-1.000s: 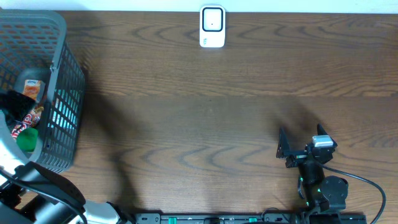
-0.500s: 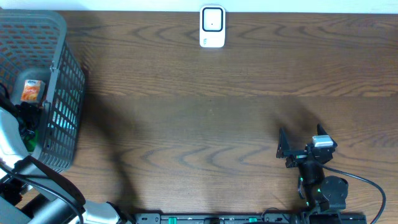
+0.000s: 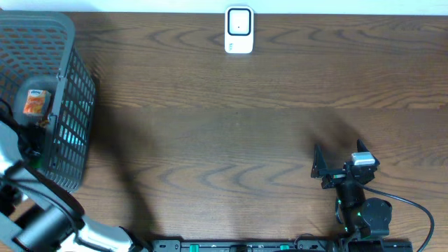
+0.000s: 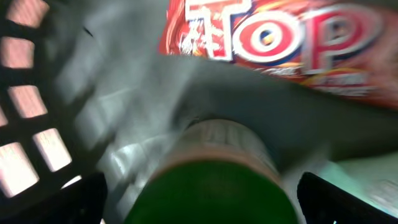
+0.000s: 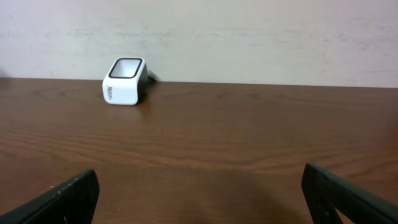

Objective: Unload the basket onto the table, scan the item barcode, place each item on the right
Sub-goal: 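Grasp the green-capped bottle with the left gripper and lift it out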

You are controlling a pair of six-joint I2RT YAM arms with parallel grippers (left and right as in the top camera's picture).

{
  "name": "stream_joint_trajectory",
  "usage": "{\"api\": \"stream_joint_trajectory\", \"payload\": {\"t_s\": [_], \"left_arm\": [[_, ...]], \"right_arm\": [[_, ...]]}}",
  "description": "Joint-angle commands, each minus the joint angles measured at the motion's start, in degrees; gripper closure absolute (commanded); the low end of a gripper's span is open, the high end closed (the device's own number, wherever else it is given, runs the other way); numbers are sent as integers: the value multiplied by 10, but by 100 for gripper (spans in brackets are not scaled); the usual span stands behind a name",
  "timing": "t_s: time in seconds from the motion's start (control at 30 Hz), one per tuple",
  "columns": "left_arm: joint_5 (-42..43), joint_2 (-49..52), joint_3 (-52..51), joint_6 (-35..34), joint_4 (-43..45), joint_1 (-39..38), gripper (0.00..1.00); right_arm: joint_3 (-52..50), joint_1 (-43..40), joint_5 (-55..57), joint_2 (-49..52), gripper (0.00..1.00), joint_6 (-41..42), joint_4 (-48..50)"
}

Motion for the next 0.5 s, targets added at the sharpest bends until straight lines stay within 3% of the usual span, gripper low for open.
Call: {"api": "stream_joint_trajectory", "payload": {"t_s": [0.0,0.23,0.3,0.47], "left_arm": [[-9,30,-1,-3,-4,3,2],[-7,58,-1,-3,-11,3,3],[-7,50,-1,-3,-14,3,15],[-7,25,-1,-3,-21,3,31]], "right_arm": [[-2,1,3,-3,1,8,-1],[-2,1,3,-3,1,8,-1],[-2,1,3,-3,1,8,-1],[-2,1,3,-3,1,8,-1]]}}
